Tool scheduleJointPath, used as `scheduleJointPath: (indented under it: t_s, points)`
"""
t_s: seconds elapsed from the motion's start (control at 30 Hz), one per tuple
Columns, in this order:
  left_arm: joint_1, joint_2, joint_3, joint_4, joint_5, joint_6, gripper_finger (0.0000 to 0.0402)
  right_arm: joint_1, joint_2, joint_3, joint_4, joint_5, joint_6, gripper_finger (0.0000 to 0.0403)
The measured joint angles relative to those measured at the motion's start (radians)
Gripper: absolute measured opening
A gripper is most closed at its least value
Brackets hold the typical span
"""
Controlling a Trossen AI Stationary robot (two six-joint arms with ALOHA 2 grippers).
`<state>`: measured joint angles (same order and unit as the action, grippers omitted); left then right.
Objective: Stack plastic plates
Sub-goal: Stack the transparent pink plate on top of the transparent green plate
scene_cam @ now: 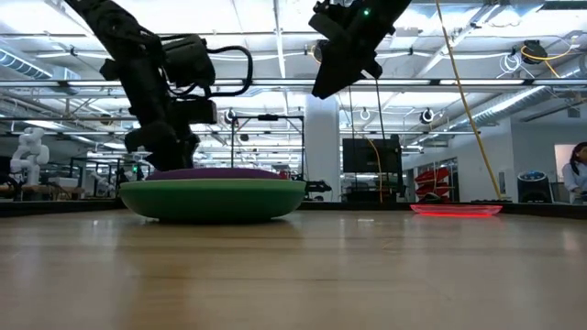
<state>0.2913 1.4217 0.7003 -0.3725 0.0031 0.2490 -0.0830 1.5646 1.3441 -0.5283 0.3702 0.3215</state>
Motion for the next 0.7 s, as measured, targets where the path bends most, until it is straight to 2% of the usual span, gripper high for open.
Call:
scheduleJointPath:
  t_s: [0.2,0.4,0.57,0.7]
  points:
    - [-0.003,0.004,0.045,-0.103,-0.001,-0.008,0.0140,0.000,0.000,0.000,-0.031,0.000,0.037,0.0093]
    - [-0.030,0.003,0.085,-0.143,-0.001,0.022,0.0140,-0.032,0.000,-0.006,-0.209,0.017,0.182,0.0093]
    - [-0.045,0.003,0.102,-0.167,-0.003,0.055,0.0140,-0.101,0.001,-0.083,-0.321,0.048,0.295,0.0093]
    - [-0.045,0.003,0.122,-0.187,-0.004,0.060,0.0140,-0.188,0.001,-0.197,-0.344,0.048,0.362,0.0093]
